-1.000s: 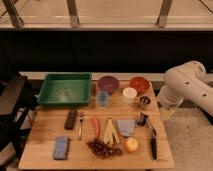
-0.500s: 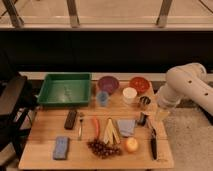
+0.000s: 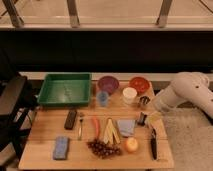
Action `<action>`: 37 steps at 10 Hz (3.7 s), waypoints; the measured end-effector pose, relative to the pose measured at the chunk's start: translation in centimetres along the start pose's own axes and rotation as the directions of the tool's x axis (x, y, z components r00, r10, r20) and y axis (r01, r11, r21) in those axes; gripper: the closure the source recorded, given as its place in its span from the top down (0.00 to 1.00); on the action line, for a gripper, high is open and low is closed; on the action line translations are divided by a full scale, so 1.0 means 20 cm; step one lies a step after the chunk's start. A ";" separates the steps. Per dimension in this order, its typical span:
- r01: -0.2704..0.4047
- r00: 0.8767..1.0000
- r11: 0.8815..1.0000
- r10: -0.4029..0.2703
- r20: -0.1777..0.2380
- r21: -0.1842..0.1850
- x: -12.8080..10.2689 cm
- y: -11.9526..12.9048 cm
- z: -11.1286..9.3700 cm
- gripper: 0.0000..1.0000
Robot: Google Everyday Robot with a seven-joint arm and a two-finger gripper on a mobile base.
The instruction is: Place eraser in red bowl
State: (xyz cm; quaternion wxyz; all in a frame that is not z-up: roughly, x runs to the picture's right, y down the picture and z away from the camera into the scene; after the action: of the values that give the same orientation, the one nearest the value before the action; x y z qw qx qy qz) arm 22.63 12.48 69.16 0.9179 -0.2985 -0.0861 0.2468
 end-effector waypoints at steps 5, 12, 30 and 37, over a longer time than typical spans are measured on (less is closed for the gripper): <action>-0.150 0.988 0.989 0.150 -0.020 -0.007 -0.07 0.07 0.04 0.65; -0.219 0.961 0.974 0.225 0.158 -0.055 -0.13 0.20 0.19 0.65; -0.277 0.919 0.956 0.294 0.262 -0.100 -0.59 0.30 0.63 0.65; -0.132 0.896 0.979 0.185 0.405 -0.155 -1.10 0.44 0.73 0.65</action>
State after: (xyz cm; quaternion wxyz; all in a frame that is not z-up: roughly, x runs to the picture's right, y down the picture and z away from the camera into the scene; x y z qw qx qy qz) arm -4.46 14.90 75.39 0.8349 -0.3010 -0.2704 0.3732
